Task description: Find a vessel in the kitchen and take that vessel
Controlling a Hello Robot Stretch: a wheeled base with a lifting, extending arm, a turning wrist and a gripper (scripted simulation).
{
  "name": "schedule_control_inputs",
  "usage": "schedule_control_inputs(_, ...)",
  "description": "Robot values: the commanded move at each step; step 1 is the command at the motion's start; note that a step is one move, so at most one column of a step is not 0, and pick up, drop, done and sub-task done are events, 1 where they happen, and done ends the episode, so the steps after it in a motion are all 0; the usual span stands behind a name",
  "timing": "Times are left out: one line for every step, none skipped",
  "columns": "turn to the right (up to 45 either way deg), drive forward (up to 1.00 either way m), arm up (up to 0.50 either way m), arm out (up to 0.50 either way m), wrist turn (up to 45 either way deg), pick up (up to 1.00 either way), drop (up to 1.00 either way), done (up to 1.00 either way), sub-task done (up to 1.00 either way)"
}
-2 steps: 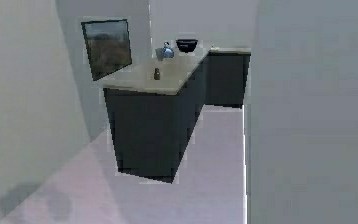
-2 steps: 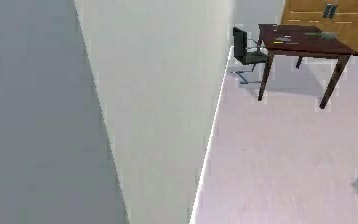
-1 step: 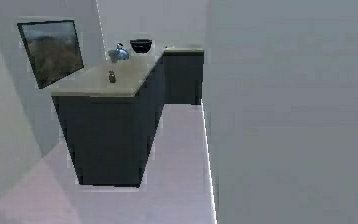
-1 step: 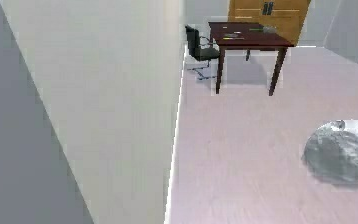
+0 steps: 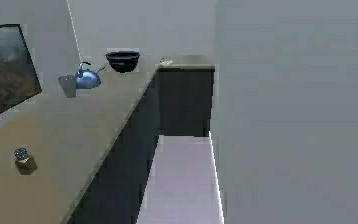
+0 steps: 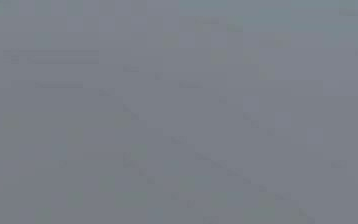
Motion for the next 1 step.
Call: schedule_control_inputs(0.0, 1.00, 0.00, 0.00, 0.0, 0.00, 0.00, 0.00, 0.00)
